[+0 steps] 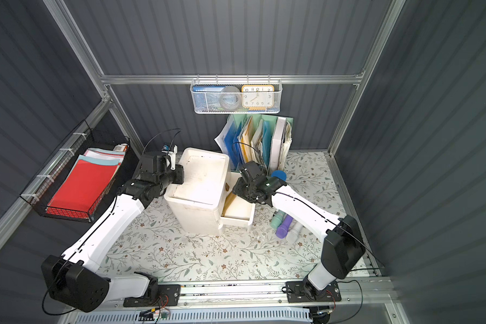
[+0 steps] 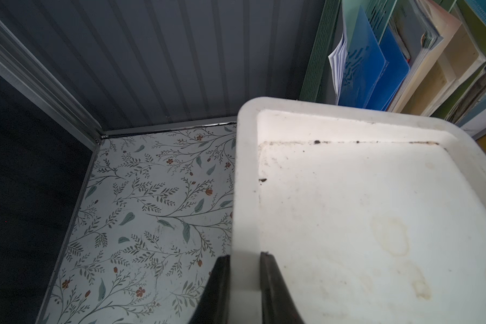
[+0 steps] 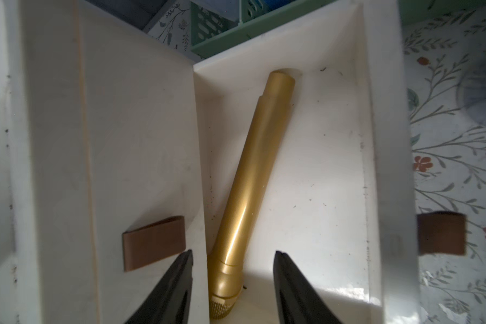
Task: Take the microphone out of the drawer
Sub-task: Pick up the microphone from the drawer.
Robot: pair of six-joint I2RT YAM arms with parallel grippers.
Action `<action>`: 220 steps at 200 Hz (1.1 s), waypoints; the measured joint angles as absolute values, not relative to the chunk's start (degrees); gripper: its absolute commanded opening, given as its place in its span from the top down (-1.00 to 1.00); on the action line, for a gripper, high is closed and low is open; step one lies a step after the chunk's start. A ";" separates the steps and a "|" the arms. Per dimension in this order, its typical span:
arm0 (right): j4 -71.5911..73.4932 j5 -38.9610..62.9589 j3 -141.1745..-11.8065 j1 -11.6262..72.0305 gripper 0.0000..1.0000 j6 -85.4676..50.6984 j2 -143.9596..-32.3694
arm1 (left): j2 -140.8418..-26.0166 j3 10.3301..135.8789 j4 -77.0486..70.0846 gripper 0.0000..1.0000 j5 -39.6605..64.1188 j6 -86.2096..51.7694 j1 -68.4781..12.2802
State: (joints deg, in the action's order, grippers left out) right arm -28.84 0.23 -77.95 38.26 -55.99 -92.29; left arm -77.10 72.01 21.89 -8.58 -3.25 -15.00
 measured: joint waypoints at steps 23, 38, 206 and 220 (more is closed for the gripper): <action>-28.69 0.21 -79.77 38.26 -0.02 -57.21 -96.62 | -77.10 72.01 21.89 0.99 -8.58 -3.25 -15.00; -28.29 0.25 -81.14 38.26 -0.02 -57.95 -99.20 | -77.10 72.01 21.89 0.99 -8.58 -3.25 -15.00; -26.39 -1.19 -84.55 38.13 0.00 -62.52 -108.90 | -77.10 72.01 21.89 0.99 -8.58 -3.25 -15.00; -26.59 -1.50 -84.88 38.13 0.04 -62.48 -109.12 | -77.10 72.01 21.89 0.99 -8.58 -3.25 -15.00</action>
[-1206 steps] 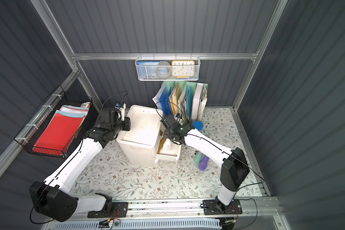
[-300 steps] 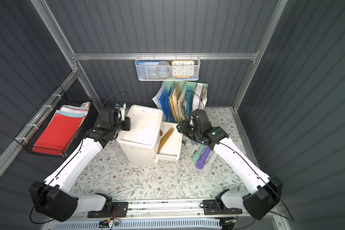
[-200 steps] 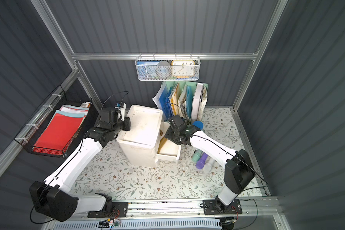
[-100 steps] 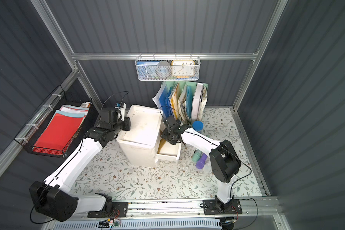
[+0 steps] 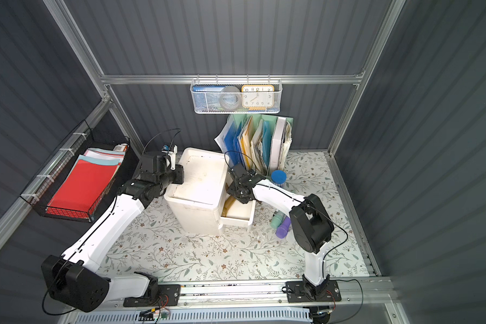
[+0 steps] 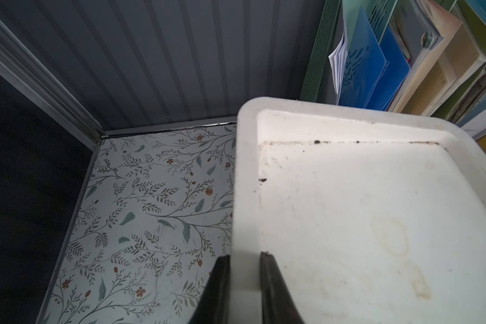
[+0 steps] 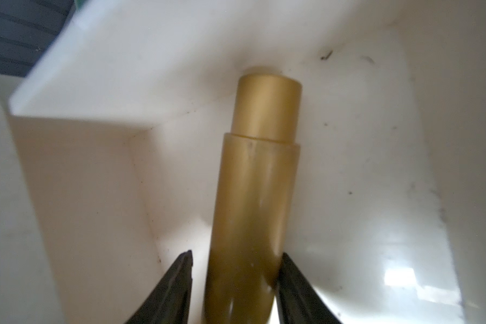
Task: Take the microphone out of the drawer
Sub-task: Pick up the microphone from the drawer.
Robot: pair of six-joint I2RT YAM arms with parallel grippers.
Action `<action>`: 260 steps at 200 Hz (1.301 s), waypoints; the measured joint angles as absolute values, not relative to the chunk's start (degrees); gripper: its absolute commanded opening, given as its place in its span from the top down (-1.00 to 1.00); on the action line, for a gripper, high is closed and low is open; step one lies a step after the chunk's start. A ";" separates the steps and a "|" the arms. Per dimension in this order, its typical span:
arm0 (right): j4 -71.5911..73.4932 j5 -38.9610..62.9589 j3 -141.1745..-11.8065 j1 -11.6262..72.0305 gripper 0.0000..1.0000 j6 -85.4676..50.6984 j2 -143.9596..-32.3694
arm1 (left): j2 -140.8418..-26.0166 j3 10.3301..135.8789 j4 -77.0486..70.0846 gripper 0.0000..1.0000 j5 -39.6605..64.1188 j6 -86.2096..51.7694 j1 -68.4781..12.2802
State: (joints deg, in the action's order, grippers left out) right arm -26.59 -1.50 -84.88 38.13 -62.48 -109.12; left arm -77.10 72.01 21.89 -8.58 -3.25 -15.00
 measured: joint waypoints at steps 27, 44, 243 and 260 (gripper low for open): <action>-26.55 -1.72 -85.19 38.22 0.12 -62.48 -109.54 | -77.10 72.01 21.89 0.99 -8.58 -3.25 -15.00; -26.33 -1.72 -85.21 38.30 0.20 -62.63 -109.65 | -77.10 72.01 21.89 0.99 -8.58 -3.25 -15.00; -31.05 -11.29 -86.04 39.44 0.71 -55.57 -102.41 | -77.10 72.01 21.89 0.99 -8.56 -3.25 -15.00; -31.75 -13.32 -86.04 39.66 0.72 -54.15 -100.75 | -77.10 72.01 21.89 0.99 -8.56 -3.25 -15.00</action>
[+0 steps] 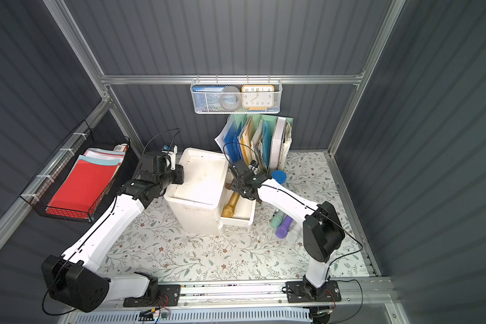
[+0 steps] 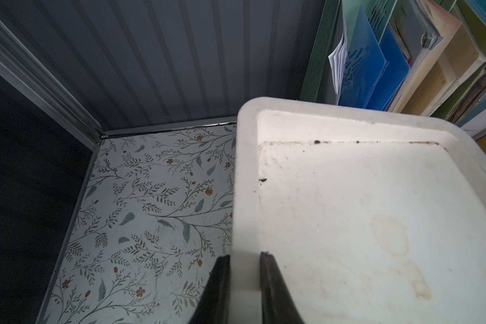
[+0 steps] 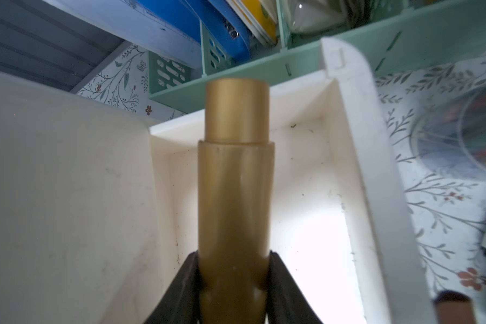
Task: Take the microphone out of the drawer
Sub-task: Pick up the microphone from the drawer, then place the microphone at the center of the board.
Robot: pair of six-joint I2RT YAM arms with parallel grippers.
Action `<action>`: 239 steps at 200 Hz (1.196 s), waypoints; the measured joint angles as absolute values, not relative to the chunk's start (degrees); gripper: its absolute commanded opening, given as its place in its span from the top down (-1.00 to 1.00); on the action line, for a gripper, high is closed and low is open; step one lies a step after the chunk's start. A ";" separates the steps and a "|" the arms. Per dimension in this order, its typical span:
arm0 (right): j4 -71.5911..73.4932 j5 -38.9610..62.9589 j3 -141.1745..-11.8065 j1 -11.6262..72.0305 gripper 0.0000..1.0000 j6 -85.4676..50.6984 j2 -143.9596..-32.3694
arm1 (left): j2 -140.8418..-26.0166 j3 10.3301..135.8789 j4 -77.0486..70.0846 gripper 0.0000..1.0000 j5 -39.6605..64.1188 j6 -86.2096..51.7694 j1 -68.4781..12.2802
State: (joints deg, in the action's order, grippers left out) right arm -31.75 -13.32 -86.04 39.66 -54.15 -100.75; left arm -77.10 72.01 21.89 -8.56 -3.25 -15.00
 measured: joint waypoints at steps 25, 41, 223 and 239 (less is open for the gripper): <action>-31.94 -15.99 -86.24 40.18 0.72 -52.05 -98.70 | -77.10 72.01 21.89 0.99 -8.56 -3.25 -15.00; -32.21 -17.63 -86.61 40.40 0.73 -50.61 -97.54 | -77.10 72.01 21.89 0.99 -8.56 -3.25 -15.00; -37.36 -38.68 -75.94 38.50 0.74 -37.95 -69.21 | -77.17 72.01 21.89 0.99 -8.56 -3.25 -15.00; -38.79 -39.18 -72.05 35.90 0.74 -38.79 -65.17 | -77.21 72.05 21.89 0.99 -8.56 -3.25 -15.00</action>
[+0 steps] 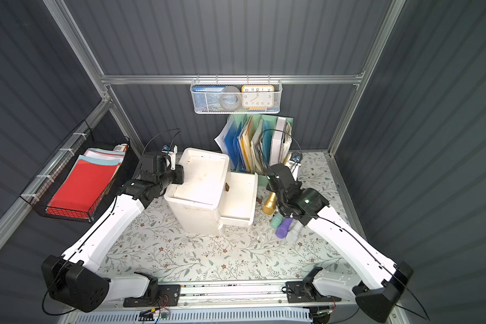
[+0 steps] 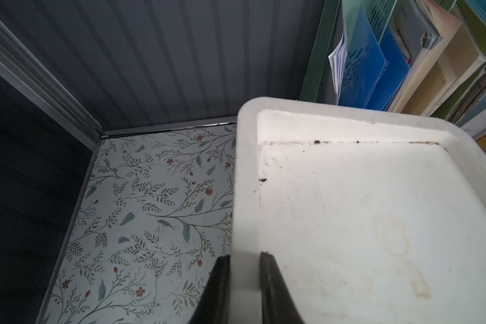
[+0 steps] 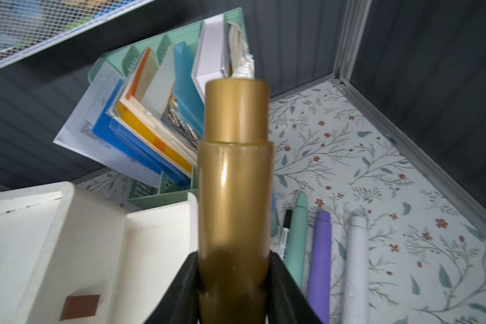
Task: Take the microphone out of the drawer
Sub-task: Place the microphone at the center of the board.
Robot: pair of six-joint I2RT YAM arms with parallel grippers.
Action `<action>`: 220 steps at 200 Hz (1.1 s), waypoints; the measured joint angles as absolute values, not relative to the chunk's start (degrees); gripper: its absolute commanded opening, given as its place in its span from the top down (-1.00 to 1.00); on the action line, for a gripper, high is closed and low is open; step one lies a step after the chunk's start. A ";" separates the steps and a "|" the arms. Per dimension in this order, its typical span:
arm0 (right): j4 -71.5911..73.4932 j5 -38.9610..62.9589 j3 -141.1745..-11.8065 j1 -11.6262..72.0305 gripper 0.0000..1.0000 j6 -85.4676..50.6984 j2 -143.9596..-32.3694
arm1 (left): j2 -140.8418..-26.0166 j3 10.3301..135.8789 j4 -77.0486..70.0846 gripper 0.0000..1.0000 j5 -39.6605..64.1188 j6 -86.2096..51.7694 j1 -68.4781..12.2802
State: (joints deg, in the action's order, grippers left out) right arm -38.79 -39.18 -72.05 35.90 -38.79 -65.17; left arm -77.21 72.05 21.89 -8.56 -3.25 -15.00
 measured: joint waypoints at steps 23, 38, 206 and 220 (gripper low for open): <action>-40.21 -39.05 -67.22 31.11 0.74 -40.10 -59.61 | -77.32 72.20 22.02 0.99 -8.51 -3.36 -15.00; -41.04 -38.72 -64.27 27.55 0.74 -40.58 -56.53 | -77.36 72.23 22.02 0.99 -8.45 -3.38 -15.00; -41.15 -16.51 -42.15 -3.79 0.71 -32.01 -60.27 | -77.36 72.27 22.02 0.99 -8.34 -3.38 -14.96; -40.07 -14.90 -41.06 -4.84 0.70 -31.11 -61.49 | -77.38 72.27 22.04 0.99 -8.34 -3.38 -14.96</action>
State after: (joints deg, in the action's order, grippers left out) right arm -40.07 -14.90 -41.06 -4.84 -31.11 -61.49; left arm -77.38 72.27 22.04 -8.34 -3.38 -14.96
